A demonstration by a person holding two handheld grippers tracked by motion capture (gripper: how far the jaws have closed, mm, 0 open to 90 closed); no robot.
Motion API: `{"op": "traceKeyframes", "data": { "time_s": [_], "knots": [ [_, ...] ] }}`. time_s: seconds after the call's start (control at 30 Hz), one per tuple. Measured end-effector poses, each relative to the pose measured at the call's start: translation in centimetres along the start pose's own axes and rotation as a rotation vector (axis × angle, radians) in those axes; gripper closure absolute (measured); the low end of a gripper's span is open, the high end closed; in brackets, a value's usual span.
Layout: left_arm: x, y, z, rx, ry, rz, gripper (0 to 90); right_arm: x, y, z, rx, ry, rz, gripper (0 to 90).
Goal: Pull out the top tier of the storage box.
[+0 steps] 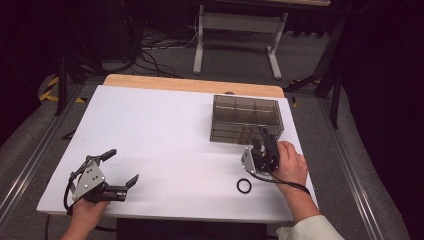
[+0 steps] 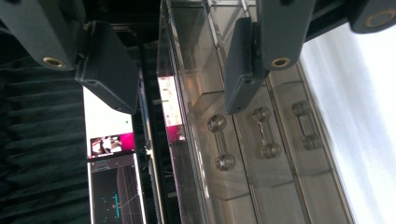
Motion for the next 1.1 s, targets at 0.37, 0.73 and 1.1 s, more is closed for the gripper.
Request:
{"op": "traceKeyframes", "data": {
  "time_s": [0.37, 0.73, 1.1],
  "knots": [
    [0.0, 0.0, 0.0, 0.005, 0.001, -0.002, 1.0, 0.7, -0.3, 0.9, -0.123, 0.061, 0.048, 49.2],
    [0.0, 0.0, -0.1, 0.004, 0.000, -0.002, 1.0, 1.1, -0.9, 1.5, -0.222, 0.090, 0.063, 51.9],
    [0.0, 0.0, -0.1, 0.000, 0.001, 0.001, 1.0, 1.8, -1.0, 2.0, -0.210, 0.090, 0.067, 56.2]
  ]
}}
Point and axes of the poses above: each handheld gripper's, and its own axes: x roughly forward along the jaws, y roughly out of its underside, z roughly to its left, the point moved 9 cm from there along x, roughly forward along the jaws, and after that the axes turned 14 degrees about -x, right-handed, at the moved point
